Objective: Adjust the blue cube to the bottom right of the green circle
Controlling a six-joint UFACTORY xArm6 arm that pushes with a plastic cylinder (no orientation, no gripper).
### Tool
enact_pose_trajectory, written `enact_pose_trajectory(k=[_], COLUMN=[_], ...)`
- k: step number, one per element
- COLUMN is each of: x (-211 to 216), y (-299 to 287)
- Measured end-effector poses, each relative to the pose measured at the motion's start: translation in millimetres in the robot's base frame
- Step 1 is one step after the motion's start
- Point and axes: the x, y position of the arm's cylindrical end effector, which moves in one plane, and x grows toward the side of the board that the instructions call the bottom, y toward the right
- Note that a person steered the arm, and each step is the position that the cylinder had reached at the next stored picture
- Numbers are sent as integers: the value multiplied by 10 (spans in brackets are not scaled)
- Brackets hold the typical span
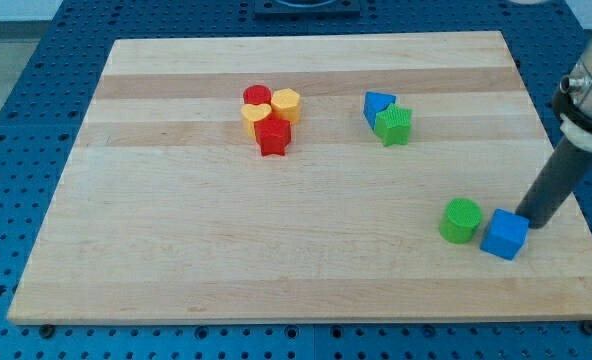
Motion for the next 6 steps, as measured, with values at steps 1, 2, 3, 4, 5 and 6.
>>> enact_pose_trajectory(k=[1,2,3,4,5,6], x=[-89,-89,-89,-55,95,174], y=[-112,-292,-338,-310,-224,-214])
